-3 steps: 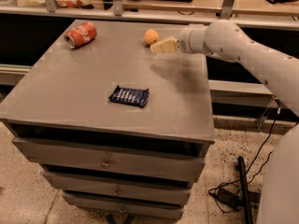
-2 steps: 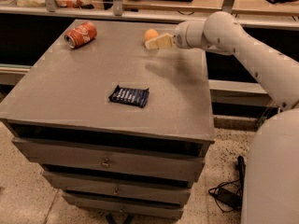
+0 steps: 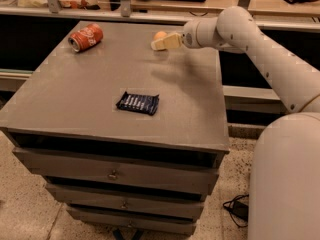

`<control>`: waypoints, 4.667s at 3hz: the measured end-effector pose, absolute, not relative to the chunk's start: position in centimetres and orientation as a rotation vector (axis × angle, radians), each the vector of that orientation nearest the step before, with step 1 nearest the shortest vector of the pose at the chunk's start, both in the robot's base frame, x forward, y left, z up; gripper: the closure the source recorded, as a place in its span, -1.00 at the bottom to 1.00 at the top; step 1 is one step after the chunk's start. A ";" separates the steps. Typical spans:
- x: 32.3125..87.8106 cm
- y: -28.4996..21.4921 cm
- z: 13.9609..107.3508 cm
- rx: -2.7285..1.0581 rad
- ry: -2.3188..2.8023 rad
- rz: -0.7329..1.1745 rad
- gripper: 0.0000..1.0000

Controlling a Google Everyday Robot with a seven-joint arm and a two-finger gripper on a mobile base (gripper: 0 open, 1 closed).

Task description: Move orange near coke can

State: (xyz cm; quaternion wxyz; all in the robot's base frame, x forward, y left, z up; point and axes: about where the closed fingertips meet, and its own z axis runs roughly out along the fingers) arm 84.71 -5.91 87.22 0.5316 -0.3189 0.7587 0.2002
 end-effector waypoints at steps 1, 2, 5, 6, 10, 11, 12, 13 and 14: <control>85.3 -4.7 86.5 -0.784 1.775 0.488 -1.00; 85.9 -3.5 85.7 -0.814 1.747 0.489 -1.00; 86.0 -1.4 85.4 -0.857 1.722 0.501 0.43; 84.3 0.6 87.7 -0.862 1.672 0.572 0.89; 84.9 15.1 88.2 -0.970 1.559 0.622 1.00; 86.4 16.2 85.8 -0.991 1.584 0.568 1.00; 86.7 16.6 85.4 -0.992 1.586 0.562 1.00; 86.7 17.3 85.1 -1.012 1.593 0.564 0.66; 86.7 17.6 84.8 -1.021 1.602 0.565 0.20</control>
Offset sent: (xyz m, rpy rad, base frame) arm 0.0195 0.0336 -0.0217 -0.0095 -0.0846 0.0765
